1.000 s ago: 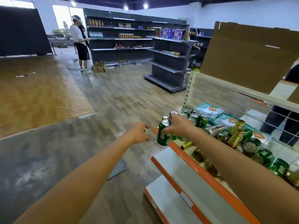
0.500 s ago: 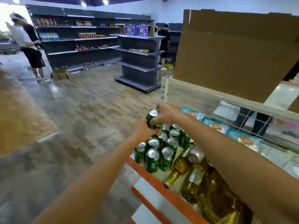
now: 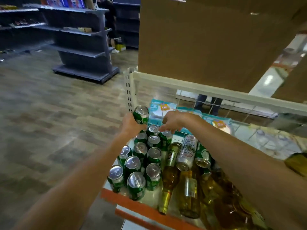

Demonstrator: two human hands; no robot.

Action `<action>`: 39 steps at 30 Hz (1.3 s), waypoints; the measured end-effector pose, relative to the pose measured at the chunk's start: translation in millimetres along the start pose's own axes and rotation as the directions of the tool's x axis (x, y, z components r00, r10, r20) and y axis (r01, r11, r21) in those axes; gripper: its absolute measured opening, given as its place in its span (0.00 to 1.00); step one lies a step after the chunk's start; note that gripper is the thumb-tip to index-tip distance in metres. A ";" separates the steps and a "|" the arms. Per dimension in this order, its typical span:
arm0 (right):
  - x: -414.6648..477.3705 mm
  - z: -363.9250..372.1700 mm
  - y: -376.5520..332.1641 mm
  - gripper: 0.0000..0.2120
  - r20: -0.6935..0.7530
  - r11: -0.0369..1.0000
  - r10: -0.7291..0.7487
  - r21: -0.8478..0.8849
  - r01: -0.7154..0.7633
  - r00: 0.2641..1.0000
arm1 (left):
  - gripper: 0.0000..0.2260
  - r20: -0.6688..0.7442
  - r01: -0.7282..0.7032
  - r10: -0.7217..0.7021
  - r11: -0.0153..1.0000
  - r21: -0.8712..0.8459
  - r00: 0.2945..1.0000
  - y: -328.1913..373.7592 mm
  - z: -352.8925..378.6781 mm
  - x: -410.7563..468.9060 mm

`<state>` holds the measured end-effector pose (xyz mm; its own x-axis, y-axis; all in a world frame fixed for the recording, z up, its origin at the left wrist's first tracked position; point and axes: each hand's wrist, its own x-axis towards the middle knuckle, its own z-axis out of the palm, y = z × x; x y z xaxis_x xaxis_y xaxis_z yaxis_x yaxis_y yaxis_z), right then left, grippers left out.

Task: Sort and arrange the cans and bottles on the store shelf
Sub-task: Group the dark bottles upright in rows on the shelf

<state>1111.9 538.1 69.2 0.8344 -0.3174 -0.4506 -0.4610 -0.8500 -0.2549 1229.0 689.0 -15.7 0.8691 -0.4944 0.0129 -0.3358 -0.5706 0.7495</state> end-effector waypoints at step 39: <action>-84.7 5.4 1.5 0.22 -0.287 0.959 0.280 0.129 -0.252 0.916 | 0.14 0.483 -0.274 -0.001 0.822 0.499 0.876 48.8 -97.4 -0.9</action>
<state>1038.9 565.9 102.4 0.7223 -0.6491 -0.2388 -0.6916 -0.6809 -0.2411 1247.3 725.4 85.4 0.5862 -0.7490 -0.3087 -0.6957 -0.6607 0.2820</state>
